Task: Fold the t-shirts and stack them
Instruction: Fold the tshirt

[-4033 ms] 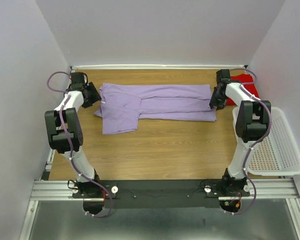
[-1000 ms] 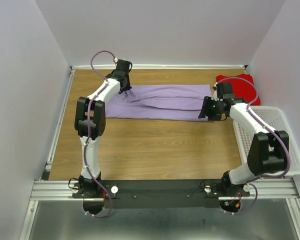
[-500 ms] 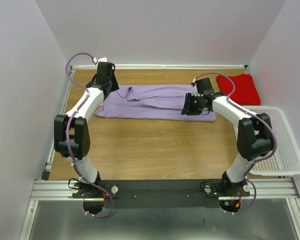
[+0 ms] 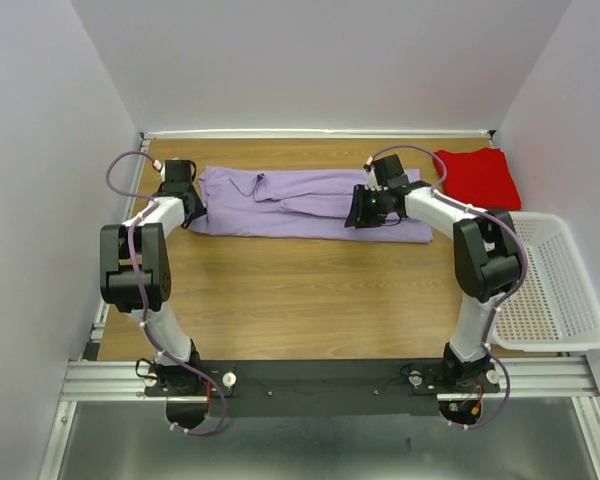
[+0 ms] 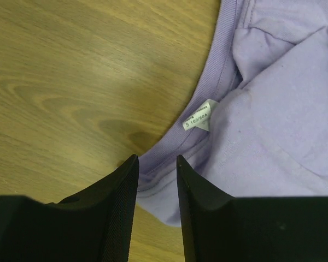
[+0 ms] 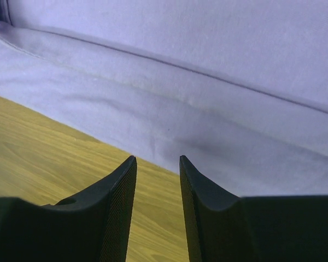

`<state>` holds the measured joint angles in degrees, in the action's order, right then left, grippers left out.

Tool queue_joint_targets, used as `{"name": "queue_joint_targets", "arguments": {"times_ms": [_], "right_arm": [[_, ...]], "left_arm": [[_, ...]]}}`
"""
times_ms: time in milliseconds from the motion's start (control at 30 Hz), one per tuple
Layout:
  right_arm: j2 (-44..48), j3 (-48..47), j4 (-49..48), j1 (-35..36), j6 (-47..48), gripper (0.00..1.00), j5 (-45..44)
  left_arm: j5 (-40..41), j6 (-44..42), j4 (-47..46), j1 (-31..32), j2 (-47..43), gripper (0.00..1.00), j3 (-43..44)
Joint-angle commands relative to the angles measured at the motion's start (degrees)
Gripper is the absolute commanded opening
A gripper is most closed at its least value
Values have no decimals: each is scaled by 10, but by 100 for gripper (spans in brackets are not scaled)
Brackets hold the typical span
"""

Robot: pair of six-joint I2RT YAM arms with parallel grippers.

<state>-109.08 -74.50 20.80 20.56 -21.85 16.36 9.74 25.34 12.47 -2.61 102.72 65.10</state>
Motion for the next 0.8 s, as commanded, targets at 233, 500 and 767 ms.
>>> {"name": "queue_joint_targets", "arguments": {"times_ms": [233,500,767], "right_arm": [[-56,-55,-17,7,-2,44,34],[-89,-87,-21,12,5,44,40],[-112,-103,-20,12,10,44,25]], "left_arm": [[-16,17,-19,-20,19,35,-53],[-35,29,-22,-69,3,35,-82],[-67,25,-26,-87,-21,35,-89]]}}
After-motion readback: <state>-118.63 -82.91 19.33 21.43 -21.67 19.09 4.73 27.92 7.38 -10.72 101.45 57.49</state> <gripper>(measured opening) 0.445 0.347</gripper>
